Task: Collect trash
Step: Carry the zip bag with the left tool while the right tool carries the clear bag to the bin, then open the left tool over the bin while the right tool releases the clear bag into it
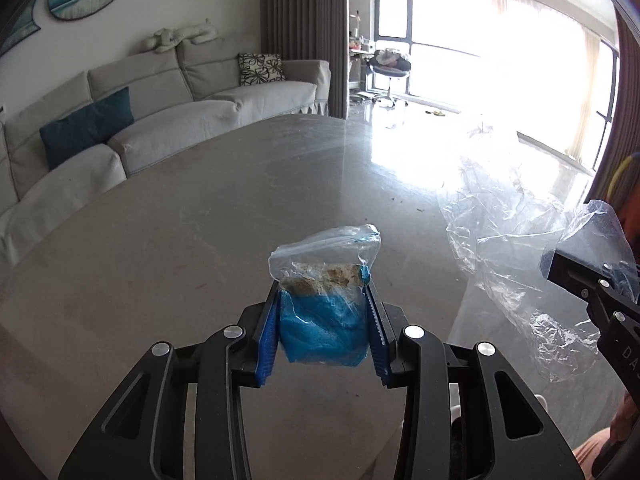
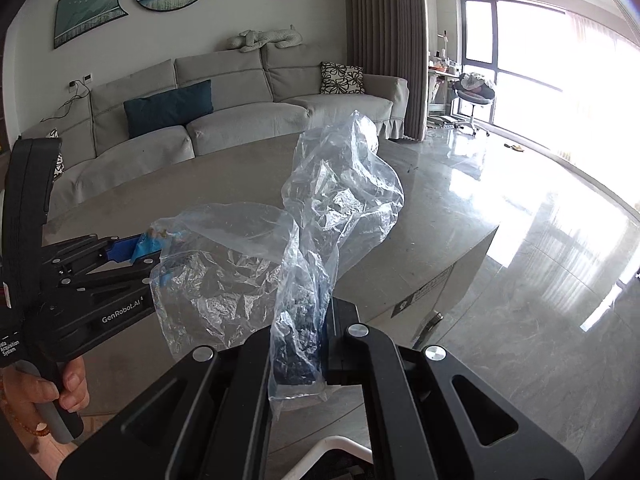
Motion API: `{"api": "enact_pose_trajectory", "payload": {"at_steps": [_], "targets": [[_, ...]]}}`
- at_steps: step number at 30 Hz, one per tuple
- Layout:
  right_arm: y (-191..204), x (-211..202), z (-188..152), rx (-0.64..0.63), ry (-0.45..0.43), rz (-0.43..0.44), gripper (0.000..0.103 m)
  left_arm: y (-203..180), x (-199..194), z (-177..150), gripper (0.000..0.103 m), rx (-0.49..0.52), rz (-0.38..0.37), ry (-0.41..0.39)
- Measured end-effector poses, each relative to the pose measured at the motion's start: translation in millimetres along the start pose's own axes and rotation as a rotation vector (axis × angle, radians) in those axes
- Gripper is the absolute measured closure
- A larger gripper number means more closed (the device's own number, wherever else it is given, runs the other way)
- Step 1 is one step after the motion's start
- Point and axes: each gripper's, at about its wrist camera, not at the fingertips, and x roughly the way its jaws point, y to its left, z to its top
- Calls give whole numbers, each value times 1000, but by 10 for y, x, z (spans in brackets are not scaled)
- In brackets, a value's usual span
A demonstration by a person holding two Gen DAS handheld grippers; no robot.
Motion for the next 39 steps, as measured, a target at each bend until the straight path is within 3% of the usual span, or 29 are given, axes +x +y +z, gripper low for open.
{"api": "enact_pose_trajectory", "payload": {"at_steps": [10, 16, 22, 27, 28, 30, 31, 33, 39], "targets": [[-251, -719, -979, 103, 84, -141, 102, -900, -319, -768, 65, 215, -168, 69], [-334, -929, -1384, 161, 118, -200, 102, -1325, -284, -1236, 65, 285, -293, 171], [-419, -955, -1656, 211, 155, -225, 102, -1613, -144, -1574, 65, 402, -329, 231], [-505, -938, -1848, 233, 193, -235, 102, -1610, 144, -1654, 65, 424, -348, 316], [-527, -929, -1879, 239, 199, -237, 102, -1662, 200, -1707, 63, 437, -377, 357], [-553, -896, -1904, 244, 211, -240, 102, -1708, 316, -1843, 25, 465, -393, 465], [-558, -894, -1937, 245, 217, -241, 102, -1715, 349, -1886, 8, 476, -352, 471], [-569, -879, -1956, 249, 221, -238, 102, -1729, 307, -1885, 8, 498, -302, 410], [-562, -818, -1965, 249, 235, -224, 102, -1668, 87, -1709, 7, 508, -260, 304]]}}
